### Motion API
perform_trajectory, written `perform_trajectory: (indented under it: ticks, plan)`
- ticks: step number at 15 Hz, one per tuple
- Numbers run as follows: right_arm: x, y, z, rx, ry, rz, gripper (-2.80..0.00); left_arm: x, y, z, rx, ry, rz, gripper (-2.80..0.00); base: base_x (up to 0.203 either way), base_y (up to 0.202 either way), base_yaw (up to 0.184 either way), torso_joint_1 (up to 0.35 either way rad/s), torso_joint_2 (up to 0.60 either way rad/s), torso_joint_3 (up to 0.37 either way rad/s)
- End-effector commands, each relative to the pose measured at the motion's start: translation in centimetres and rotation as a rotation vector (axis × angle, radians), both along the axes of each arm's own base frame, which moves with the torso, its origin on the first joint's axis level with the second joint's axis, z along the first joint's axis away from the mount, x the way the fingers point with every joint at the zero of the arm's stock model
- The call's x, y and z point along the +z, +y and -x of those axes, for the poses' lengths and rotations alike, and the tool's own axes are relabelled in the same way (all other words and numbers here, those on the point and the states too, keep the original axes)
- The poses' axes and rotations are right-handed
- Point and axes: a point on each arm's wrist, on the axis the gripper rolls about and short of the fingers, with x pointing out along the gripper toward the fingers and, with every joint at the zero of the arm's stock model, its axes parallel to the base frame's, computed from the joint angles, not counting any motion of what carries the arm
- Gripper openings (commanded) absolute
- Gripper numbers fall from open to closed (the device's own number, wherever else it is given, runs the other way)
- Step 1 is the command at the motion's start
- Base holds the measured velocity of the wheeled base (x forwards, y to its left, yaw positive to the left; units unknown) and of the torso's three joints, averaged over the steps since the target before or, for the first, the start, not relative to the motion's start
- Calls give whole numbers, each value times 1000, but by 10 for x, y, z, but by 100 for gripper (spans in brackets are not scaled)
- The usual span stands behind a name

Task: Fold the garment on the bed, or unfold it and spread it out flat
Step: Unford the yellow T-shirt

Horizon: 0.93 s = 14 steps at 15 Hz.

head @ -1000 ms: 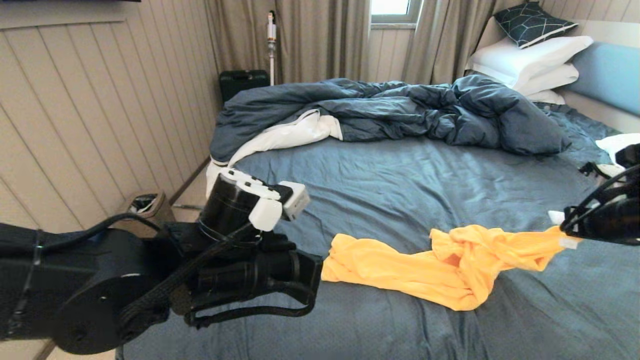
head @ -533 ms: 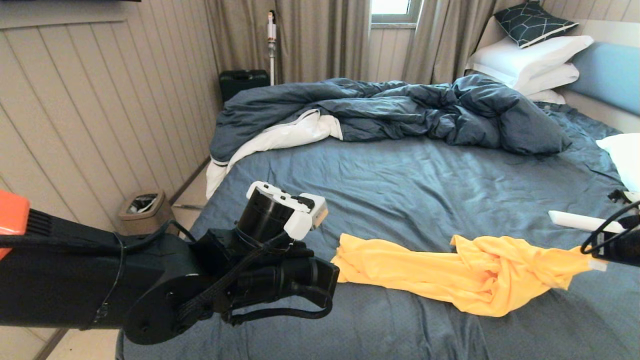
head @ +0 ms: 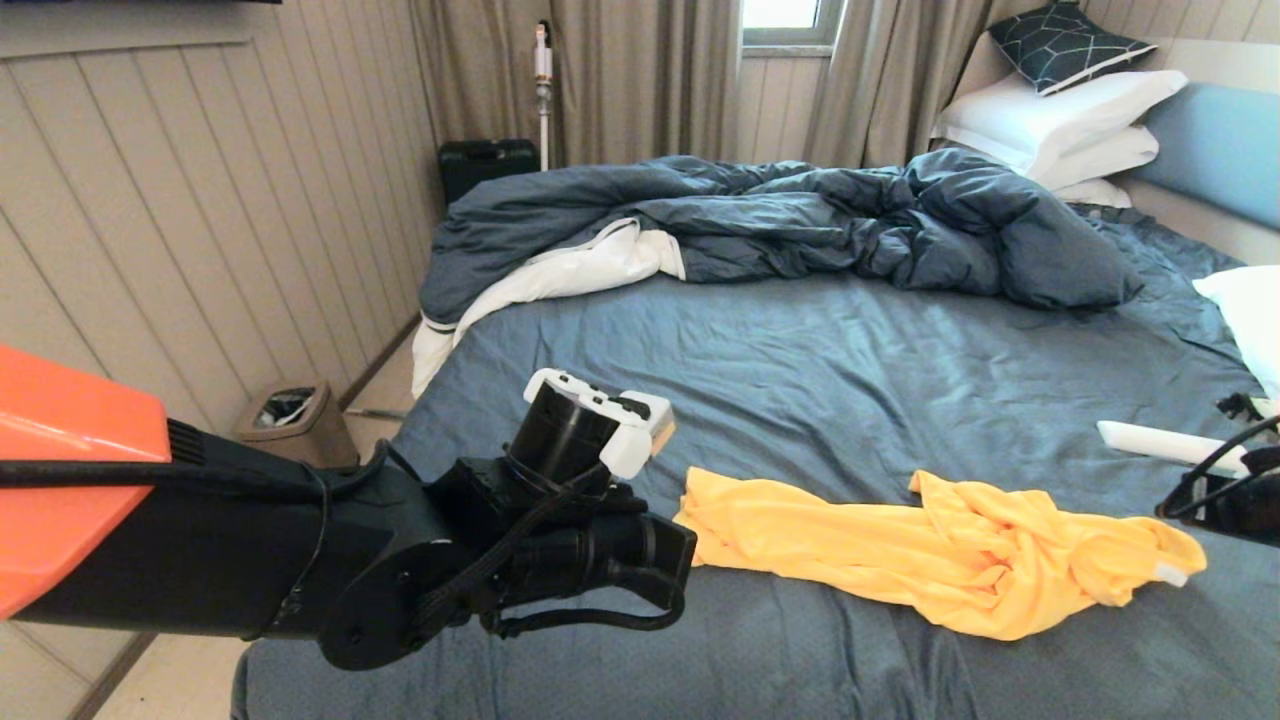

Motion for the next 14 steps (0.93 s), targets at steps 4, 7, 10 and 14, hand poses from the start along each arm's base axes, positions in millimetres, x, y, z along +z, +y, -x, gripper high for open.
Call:
perform_trajectory:
  ticks: [4, 7, 10, 14]
  plan:
    - [53, 31, 37, 118, -173, -20, 0, -15, -26, -10, -20, 14, -14, -280, 0, 0, 0, 0, 0, 0]
    - [76, 73, 49, 204, -216, -42, 0, -42, -47, -17, -32, 59, -51, -280, 0, 0, 0, 0, 0, 0]
    - [90, 92, 61, 234, -238, -53, 0, -42, -49, -30, 29, 181, -4, -280, 0, 0, 0, 0, 0, 0]
    - [96, 100, 77, 237, -255, -45, 0, -39, -32, -70, 5, 320, 57, 0, 0, 0, 0, 0, 0, 0]
